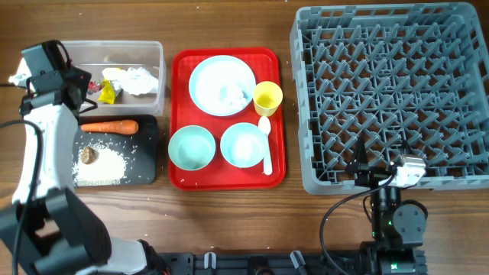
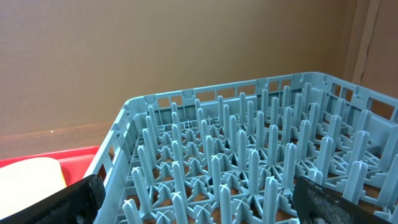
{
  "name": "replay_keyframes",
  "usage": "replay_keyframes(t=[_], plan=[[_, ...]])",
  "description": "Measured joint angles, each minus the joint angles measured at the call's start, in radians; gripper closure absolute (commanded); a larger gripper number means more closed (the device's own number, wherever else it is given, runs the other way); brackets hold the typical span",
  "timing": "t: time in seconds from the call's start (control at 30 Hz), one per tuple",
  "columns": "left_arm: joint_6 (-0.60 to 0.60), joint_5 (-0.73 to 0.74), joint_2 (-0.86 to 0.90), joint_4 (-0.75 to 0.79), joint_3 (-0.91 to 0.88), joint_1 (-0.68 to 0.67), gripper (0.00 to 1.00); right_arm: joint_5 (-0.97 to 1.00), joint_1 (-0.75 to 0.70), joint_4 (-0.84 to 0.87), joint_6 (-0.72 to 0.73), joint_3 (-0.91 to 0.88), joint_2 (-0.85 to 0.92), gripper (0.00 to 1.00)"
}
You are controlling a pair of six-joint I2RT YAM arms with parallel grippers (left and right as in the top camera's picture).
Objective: Sort waste into correct bins and load items into the dishwasher rack
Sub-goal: 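Carry the red wrapper left and release it into the clear bin, then move the left gripper to the blue plate and grasp the remaining tissue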
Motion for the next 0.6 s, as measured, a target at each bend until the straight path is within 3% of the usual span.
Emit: replay_keyframes(t=[0.03, 0.07, 0.3, 0.43, 0.6], plan=[[0.001, 0.0, 0.026, 0.017, 0.0, 0.009, 0.82, 0.0, 0.0, 0.0, 0.0, 0.0, 0.0, 0.0], [0.006, 0.0, 0.047, 0.028, 0.0, 0.016, 0.68, 0.0, 0.0, 0.0, 0.0, 0.0, 0.0, 0.0], [0.049, 0.005, 0.113, 0.1, 0.0, 0.032, 0.23, 0.0, 0.0, 0.0, 0.0, 0.0, 0.0, 0.0], [0.081, 0.01, 0.104, 0.113, 0.001, 0.032, 0.23, 0.0, 0.0, 0.0, 0.0, 0.0, 0.0, 0.0], [0.097, 0.078, 0.027, 0.098, 0.001, 0.015, 0.29, 0.0, 0.0, 0.0, 0.0, 0.0, 0.0, 0.0]])
